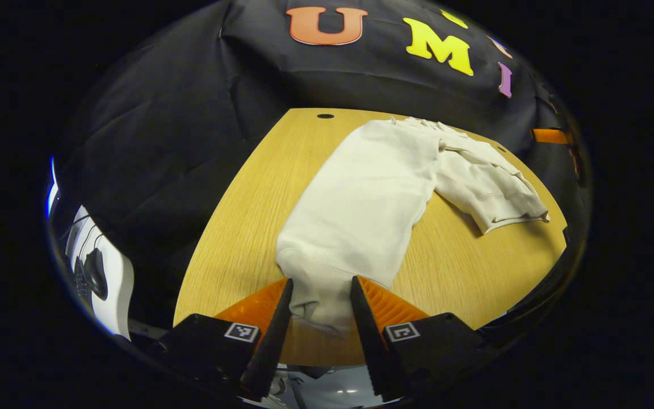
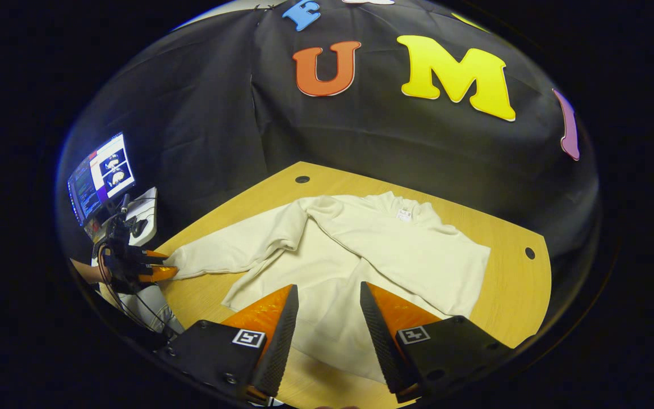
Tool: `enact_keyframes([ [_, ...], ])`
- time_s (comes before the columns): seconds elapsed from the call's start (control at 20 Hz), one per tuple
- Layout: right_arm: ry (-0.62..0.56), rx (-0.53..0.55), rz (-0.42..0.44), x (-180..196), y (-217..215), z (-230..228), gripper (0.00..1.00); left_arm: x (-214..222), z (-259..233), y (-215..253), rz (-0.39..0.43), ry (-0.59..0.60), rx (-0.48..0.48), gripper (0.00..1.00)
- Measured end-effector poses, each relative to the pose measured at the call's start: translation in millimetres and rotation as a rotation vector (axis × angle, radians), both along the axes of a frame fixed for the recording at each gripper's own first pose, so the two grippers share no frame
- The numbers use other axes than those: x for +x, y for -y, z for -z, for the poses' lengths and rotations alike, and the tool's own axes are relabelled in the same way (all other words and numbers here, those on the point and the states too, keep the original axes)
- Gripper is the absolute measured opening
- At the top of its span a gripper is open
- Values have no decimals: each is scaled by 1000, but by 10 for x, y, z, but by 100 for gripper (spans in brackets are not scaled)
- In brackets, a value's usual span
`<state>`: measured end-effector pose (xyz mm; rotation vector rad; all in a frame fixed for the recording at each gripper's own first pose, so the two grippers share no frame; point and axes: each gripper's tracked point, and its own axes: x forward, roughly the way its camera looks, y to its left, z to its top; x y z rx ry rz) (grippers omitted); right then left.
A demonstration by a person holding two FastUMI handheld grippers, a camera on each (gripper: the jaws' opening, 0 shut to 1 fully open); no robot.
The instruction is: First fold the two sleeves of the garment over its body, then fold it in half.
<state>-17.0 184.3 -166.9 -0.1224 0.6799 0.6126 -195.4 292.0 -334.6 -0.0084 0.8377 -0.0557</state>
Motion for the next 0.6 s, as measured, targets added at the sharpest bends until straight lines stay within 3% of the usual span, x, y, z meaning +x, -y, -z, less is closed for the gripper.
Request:
enact_keyframes([
  [0.05,2,0,0,-5,20,0,70,10,3,27,6,-7,-9,60],
  [0.15,-1,6,10,-16,55,8,70,35,-5,30,-12,-12,-30,33],
  [0.35,-6,27,48,-18,200,-15,70,71,-77,134,-40,-18,-81,8],
  [0.6,-3,67,96,24,400,-67,70,301,-534,237,-9,26,-68,4],
])
